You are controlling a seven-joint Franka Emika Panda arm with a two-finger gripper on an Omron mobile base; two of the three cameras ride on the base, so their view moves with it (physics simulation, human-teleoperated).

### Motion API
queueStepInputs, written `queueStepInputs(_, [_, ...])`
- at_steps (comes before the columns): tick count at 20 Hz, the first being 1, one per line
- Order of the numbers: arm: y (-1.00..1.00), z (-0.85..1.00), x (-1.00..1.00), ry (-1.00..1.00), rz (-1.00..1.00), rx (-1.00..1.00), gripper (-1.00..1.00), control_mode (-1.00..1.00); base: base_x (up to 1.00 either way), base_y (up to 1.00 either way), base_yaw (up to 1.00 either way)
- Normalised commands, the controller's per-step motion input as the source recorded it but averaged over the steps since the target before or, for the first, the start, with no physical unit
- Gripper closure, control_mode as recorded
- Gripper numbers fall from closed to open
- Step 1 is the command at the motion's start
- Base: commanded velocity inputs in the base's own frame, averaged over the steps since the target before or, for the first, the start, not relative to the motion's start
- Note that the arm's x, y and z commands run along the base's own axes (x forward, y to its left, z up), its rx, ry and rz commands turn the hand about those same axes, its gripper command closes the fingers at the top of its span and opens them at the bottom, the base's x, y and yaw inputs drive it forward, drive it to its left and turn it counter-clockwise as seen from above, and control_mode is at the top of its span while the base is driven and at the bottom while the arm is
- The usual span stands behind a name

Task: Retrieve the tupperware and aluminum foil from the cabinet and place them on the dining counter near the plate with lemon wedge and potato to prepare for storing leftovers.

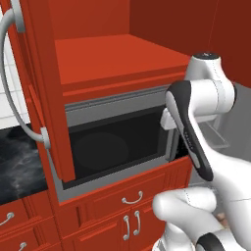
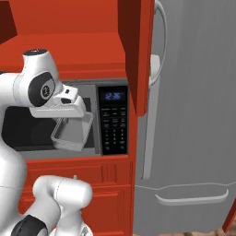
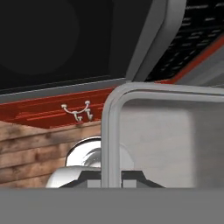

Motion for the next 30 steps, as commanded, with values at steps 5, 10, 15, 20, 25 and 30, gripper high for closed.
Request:
queueStepInputs(5, [0.14, -0.45, -0.03, 0.05, 0.0, -0.09, 1.0, -1.0, 0.0, 0.0, 0.0])
queueStepInputs(10, [0.2, -0.2, -0.07, 0.03, 0.0, -0.08, 1.0, 1.0, -0.13, 0.13, 0.0])
queueStepInputs(15, [0.0, 0.0, 0.0, 0.0, 0.0, 0.0, 1.0, 1.0, -0.56, 0.03, -0.15])
queueStepInputs(20, [0.0, 0.0, 0.0, 0.0, 0.0, 0.0, 1.0, 1.0, -0.36, -0.63, -0.56])
queueStepInputs(25, [0.0, 0.0, 0.0, 0.0, 0.0, 0.0, 1.0, 1.0, 0.0, -0.59, -0.78])
queueStepInputs(30, [0.0, 0.0, 0.0, 0.0, 0.0, 0.0, 1.0, 1.0, 0.0, -0.4, -0.81])
